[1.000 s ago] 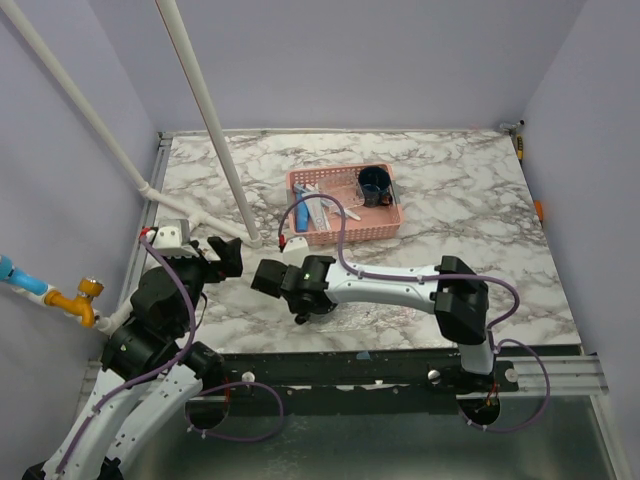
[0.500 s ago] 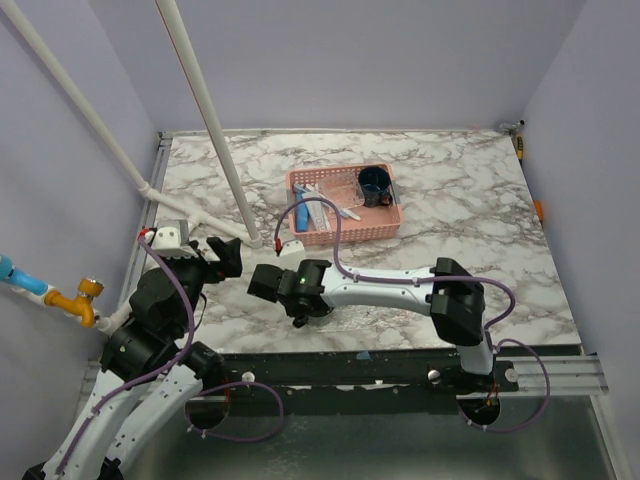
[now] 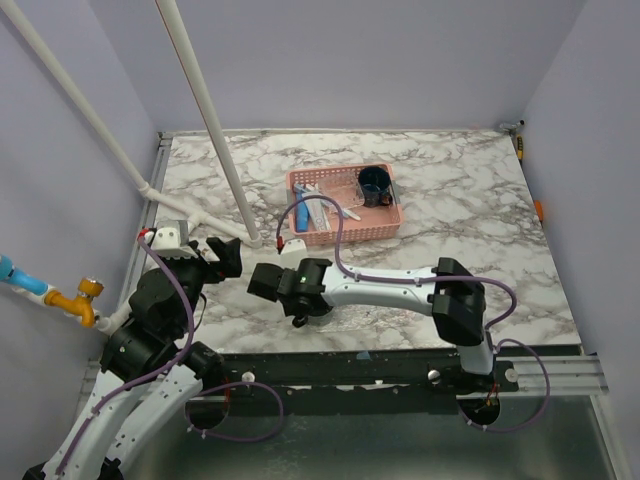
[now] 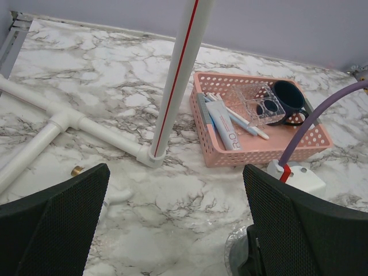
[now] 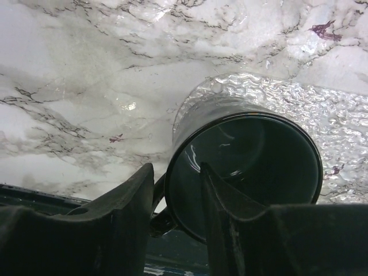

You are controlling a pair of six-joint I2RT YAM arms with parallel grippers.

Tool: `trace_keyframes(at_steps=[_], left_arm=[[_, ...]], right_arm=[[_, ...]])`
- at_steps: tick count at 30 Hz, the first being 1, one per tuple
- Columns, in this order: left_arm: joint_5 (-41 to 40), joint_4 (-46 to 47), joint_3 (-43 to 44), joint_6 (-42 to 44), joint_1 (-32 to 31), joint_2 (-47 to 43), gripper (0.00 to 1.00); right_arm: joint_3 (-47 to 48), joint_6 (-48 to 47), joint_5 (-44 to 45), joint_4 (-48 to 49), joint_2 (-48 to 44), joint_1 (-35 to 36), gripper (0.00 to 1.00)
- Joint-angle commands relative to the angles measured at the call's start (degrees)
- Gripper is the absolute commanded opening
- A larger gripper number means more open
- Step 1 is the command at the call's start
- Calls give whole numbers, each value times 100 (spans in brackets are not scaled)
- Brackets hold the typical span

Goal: Prepare toiletry sets of a toothbrush and toothpaste on the tray

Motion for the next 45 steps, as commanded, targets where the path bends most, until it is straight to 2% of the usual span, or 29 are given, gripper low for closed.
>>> trace_keyframes(at_steps=[1, 14, 21, 27, 37, 45], left_arm=[[-103, -55, 125, -33, 2, -15, 99], [-12, -16, 112, -26, 6, 106, 99], [322, 83, 98, -6, 0, 254, 99], [654, 196, 65, 78, 5, 362, 99], [955, 321, 45, 204, 5, 538, 99], [1098, 373, 37, 274, 13, 587, 99]], right_arm=[[25, 140, 349, -145, -415, 67, 42], [-3, -133, 1245, -525, -1455, -74, 46], [61, -777, 1469, -502, -1985, -706, 45], [92, -1691, 1088, -48, -2173, -1649, 43], [716, -2902, -64, 654, -1470, -3512, 40], [1719, -2898, -594, 689, -237, -4186, 39]])
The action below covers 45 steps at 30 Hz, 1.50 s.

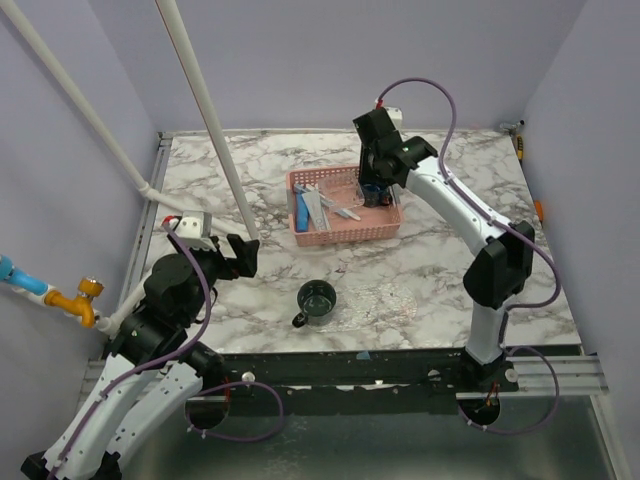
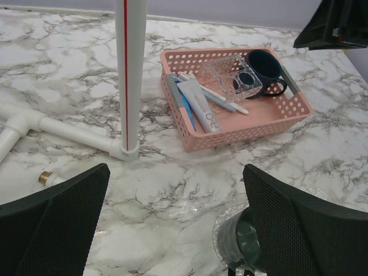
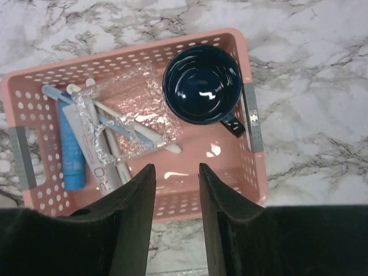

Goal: Prepare toiletry sets of a toothbrush and toothpaste on the tray

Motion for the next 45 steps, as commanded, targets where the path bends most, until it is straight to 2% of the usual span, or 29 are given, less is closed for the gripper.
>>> trace_keyframes(at_steps=[1, 14, 45], left_arm=[[262, 126, 29, 115, 9, 15, 99], [475, 163, 11, 135, 14, -6, 99], [450, 183, 5, 153, 5, -101, 99]], right_arm=[[562, -83, -466, 71, 683, -178, 39], [1746, 358, -675, -100, 1964, -584, 38], [2277, 1026, -949, 114, 3145, -917, 39]])
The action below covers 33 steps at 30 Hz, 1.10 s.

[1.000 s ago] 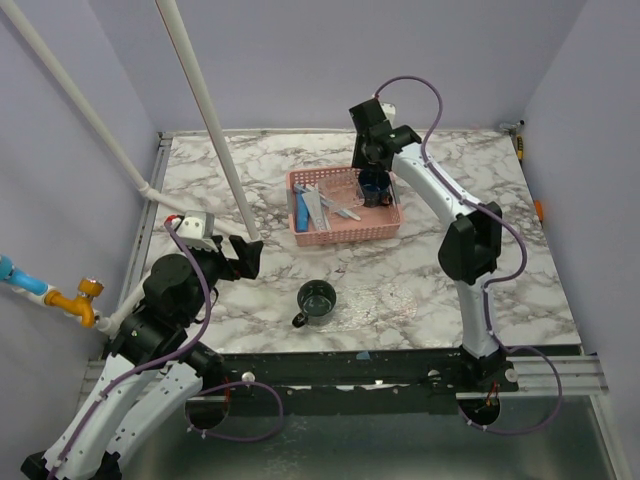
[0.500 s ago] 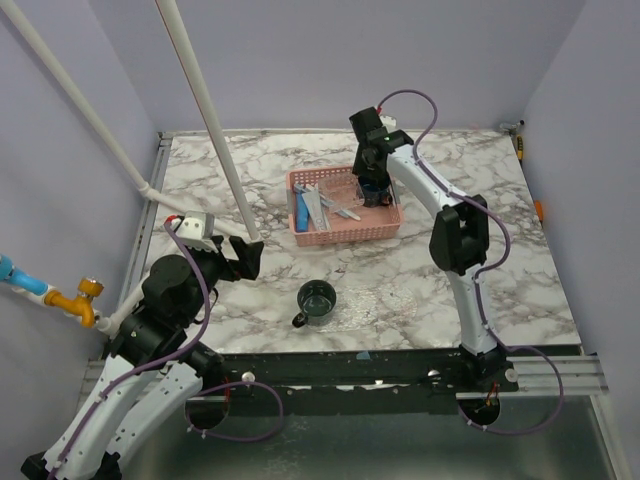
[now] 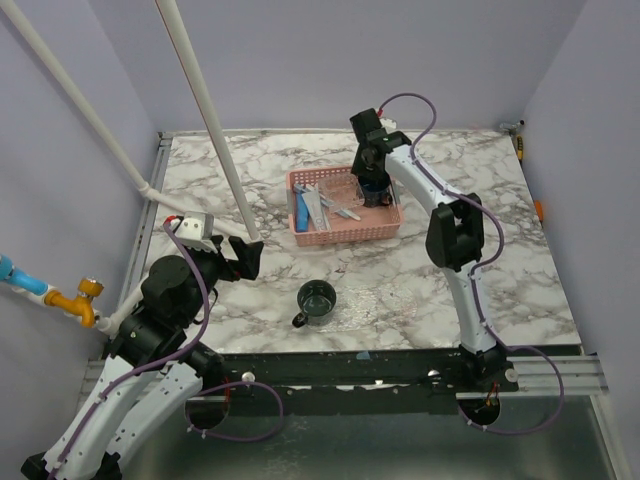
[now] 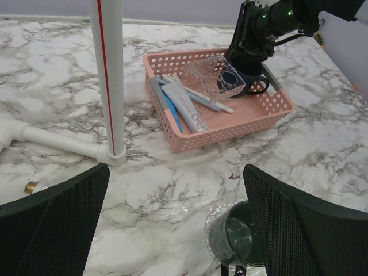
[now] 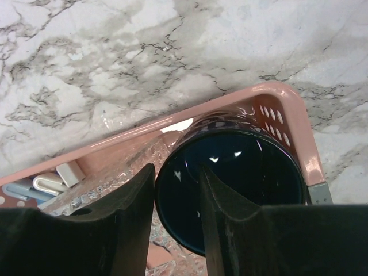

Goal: Prepare toiletry sets of a toothbrush and toothpaste on the tray

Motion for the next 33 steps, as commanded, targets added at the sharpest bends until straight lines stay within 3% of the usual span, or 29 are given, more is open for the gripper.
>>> trace_keyframes(at_steps=[1, 7, 14, 33], left_arm=[[56, 79, 3, 78, 8, -50, 99], [48, 78, 2, 87, 7, -49, 99], [57, 80, 2, 87, 8, -44, 99], [89, 80, 10, 87, 10, 2, 99]], right_arm=[[202, 105, -112, 24, 259, -49, 39], [334, 82, -269, 16, 406, -49, 26], [370, 51, -349, 14, 377, -49, 1], [176, -13, -276, 163, -524, -49, 0]])
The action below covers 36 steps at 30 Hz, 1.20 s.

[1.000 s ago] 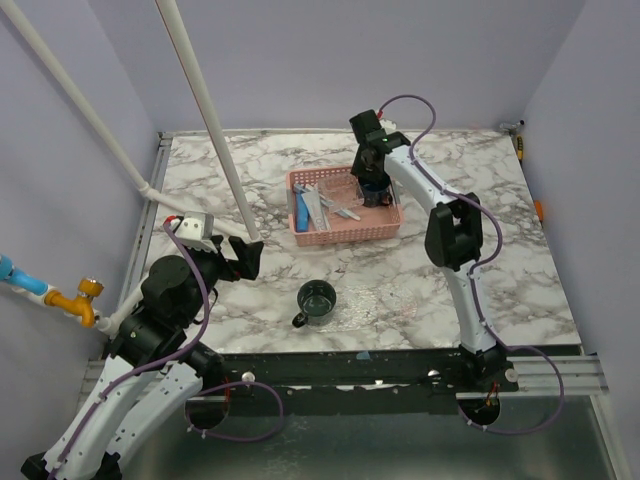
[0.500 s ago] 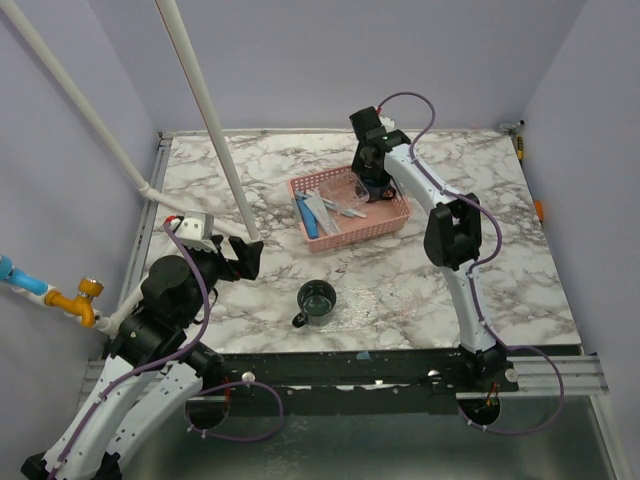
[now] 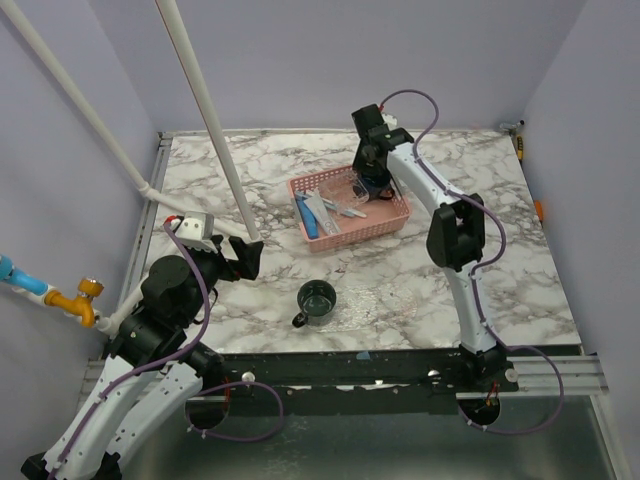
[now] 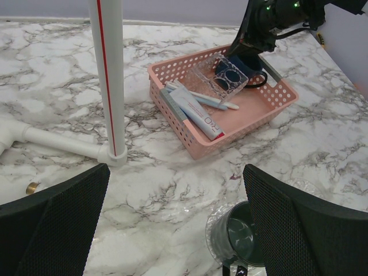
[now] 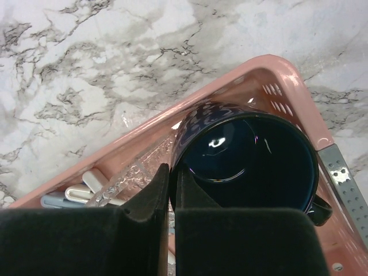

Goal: Prepare toiletry sets of a toothbrush and toothpaste on the tray

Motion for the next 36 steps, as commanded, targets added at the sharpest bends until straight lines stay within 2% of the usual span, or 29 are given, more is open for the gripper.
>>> trace_keyframes(at_steps=[1, 11, 16, 22, 36], left_arm=[[92, 64, 10, 48, 9, -1, 99], [74, 56, 11, 51, 12, -2, 99], [108, 67, 19, 48, 9, 24, 99], [128, 72, 15, 43, 12, 30, 99], [123, 64, 15, 48, 13, 45, 99]], right_arm=[[-24, -63, 2, 158, -644, -36, 0], [16, -221, 259, 117, -1243, -38, 0], [-287, -294, 220, 92, -1721, -29, 0], [-1235, -479, 55, 225, -2615, -5, 0], [-3278, -814, -214, -158, -4761, 320, 0]])
